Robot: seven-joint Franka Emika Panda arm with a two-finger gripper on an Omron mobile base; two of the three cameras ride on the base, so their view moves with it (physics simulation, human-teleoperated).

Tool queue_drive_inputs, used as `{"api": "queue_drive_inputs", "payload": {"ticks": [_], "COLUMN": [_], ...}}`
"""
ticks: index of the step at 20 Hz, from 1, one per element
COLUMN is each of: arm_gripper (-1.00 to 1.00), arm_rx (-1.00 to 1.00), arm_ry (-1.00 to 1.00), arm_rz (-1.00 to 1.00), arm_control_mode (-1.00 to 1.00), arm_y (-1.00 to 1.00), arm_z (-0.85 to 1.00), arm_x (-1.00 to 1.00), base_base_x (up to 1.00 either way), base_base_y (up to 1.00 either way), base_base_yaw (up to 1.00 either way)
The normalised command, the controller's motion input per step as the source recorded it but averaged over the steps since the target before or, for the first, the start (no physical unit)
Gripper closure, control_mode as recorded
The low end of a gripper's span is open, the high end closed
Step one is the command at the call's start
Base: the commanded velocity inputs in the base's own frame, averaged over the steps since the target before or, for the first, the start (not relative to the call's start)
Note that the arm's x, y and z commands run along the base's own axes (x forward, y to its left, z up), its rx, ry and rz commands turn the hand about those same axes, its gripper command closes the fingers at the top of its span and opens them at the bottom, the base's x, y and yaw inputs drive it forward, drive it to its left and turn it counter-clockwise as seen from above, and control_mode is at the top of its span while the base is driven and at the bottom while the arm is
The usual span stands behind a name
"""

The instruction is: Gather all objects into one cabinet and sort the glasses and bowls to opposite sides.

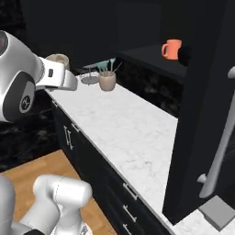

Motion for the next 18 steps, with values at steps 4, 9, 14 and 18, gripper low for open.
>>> {"api": "queue_drive_inputs", "payload": {"ticks": [4,9,14,18], "arm_gripper": [1.0,1.0,1.0,1.0], "arm_rx": [0.0,0.0,0.0,0.0], "arm_ry": [0.0,0.0,0.0,0.0], "arm_rz": [0.0,0.0,0.0,0.0], "arm_control_mode": [1.0,1.0,1.0,1.0], "arm_y": [0.0,0.0,0.0,0.0], "arm_z": [0.0,0.0,0.0,0.0], "arm_x": [0.0,0.0,0.0,0.0], "base_base_x": [0.62,0.02,0.01,0.0], "base_base_y": [-0.2,0.24,0.1,0.3], "base_base_yaw": [-0.34,-0.53,-0.58,-0.56]}}
